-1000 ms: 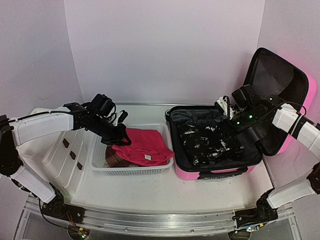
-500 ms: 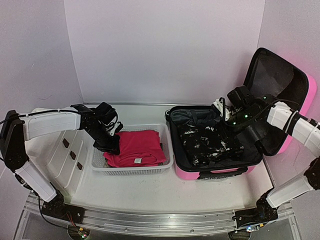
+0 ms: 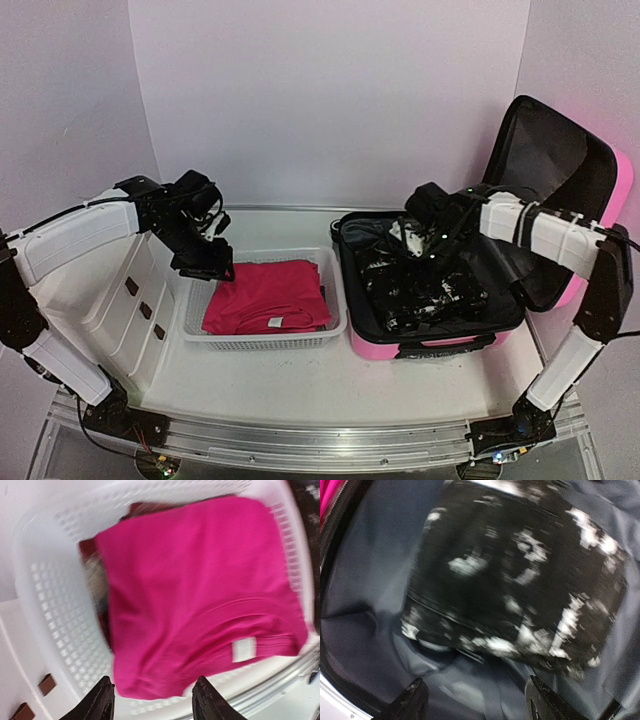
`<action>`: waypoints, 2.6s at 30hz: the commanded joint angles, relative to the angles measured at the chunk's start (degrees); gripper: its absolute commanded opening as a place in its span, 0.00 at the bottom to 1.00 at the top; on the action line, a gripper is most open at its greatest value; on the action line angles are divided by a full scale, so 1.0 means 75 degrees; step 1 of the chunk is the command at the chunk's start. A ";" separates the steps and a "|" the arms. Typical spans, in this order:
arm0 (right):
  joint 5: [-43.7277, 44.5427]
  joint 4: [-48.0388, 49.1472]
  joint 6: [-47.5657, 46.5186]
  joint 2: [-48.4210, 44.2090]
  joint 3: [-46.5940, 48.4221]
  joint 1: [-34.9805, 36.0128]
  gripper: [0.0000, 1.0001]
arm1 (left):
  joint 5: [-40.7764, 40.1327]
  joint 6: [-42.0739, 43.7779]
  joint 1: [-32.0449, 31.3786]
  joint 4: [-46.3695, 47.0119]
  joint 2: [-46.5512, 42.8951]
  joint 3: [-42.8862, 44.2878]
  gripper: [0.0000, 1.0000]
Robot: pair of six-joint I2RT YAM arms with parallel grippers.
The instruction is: Open, take out, and arrange the luggage
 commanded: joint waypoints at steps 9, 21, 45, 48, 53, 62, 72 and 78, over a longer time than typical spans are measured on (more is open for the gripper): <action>0.0843 0.0560 0.0118 0.2195 0.0989 0.1017 0.91 | 0.2023 -0.0422 -0.0322 0.1690 -0.0460 0.0313 0.61; 0.2762 0.2096 0.0981 0.3366 0.0651 0.1028 0.93 | 0.2227 -0.0261 -0.0350 0.1797 -0.0266 0.0284 0.61; -0.0611 0.2137 0.0529 0.0839 0.0108 -0.0128 0.00 | 0.3041 -0.1709 -0.0409 0.2661 -0.0092 0.0432 0.59; -0.1127 0.2137 0.0336 0.0620 0.0136 -0.0213 0.00 | 0.3558 -0.3450 -0.0408 0.3856 0.0130 0.0159 0.63; -0.1677 0.2142 -0.0075 0.0139 0.0170 -0.0214 0.00 | 0.4339 -0.7216 -0.0566 0.6616 0.1013 -0.0275 0.68; -0.1895 0.2243 -0.0661 -0.0364 -0.0040 -0.0155 0.00 | 0.3806 -0.9378 -0.1258 0.6926 0.3253 0.2240 0.82; -0.1847 0.2466 -0.0848 -0.0902 -0.0530 -0.0037 0.00 | 0.2312 -0.9630 -0.2036 0.6105 0.4947 0.4056 0.82; -0.1624 0.2510 -0.0913 -0.1155 -0.0704 0.0121 0.00 | 0.1904 -0.9396 -0.2179 0.5092 0.5801 0.5455 0.78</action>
